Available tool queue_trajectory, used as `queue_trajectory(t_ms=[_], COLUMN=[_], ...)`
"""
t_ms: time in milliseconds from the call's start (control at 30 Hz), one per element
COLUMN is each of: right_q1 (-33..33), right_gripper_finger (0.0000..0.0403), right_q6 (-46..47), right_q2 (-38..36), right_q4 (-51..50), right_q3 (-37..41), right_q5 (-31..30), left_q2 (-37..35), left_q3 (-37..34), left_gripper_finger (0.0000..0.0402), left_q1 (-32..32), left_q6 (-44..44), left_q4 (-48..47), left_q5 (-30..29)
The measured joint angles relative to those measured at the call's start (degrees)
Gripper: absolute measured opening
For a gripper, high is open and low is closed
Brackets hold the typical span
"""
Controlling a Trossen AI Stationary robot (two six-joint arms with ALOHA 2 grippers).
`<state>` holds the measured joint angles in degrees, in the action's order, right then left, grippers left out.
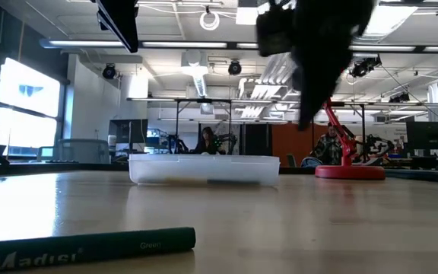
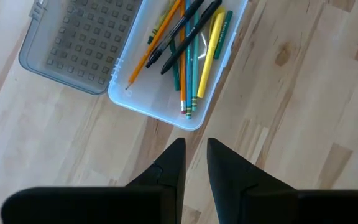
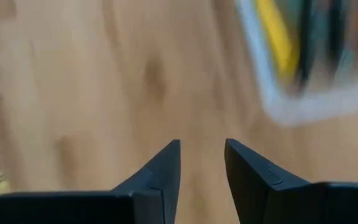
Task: Pick & place school supplies into a supply box
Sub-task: Put the violet scissors into the supply box
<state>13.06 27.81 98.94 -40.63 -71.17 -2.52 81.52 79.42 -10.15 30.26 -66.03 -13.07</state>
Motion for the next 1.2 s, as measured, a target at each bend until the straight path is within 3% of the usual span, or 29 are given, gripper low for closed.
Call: queue_trajectory(t_ms=[167, 333, 567, 900, 1100, 1200], right_q1=[7.91, 16.42, 25.60, 27.41, 26.53, 26.61], right_gripper_finger=[0.0105, 0.0105, 0.0105, 0.0094, 0.0085, 0.0087], right_q6=[23.79, 34.24, 50.26, 50.36, 49.85, 50.23], right_q2=[-0.02, -0.04, -0.04, -0.16, -0.65, -3.48], right_q4=[-16.25, -28.45, -28.91, -13.37, -17.83, -19.35], right_q3=[-1.33, 2.60, 7.93, 19.42, 18.37, 16.25], right_q5=[4.08, 5.15, 10.53, 14.51, 16.60, 13.27], left_q2=[0.00, -0.01, 0.00, -0.01, 0.00, 0.00], left_q3=[0.00, 0.00, 0.00, 0.00, 0.00, 0.00], left_gripper_finger=[0.0095, 0.0095, 0.0095, 0.0095, 0.0095, 0.0095], left_q1=[0.00, 0.00, 0.00, 0.00, 0.00, 0.00], left_q6=[0.02, 0.13, 0.13, 0.98, 1.07, 1.07], left_q4=[0.06, 0.08, 0.28, 0.30, 0.30, 0.32], left_q5=[-0.15, -0.15, -0.51, -0.88, -0.89, -0.93])
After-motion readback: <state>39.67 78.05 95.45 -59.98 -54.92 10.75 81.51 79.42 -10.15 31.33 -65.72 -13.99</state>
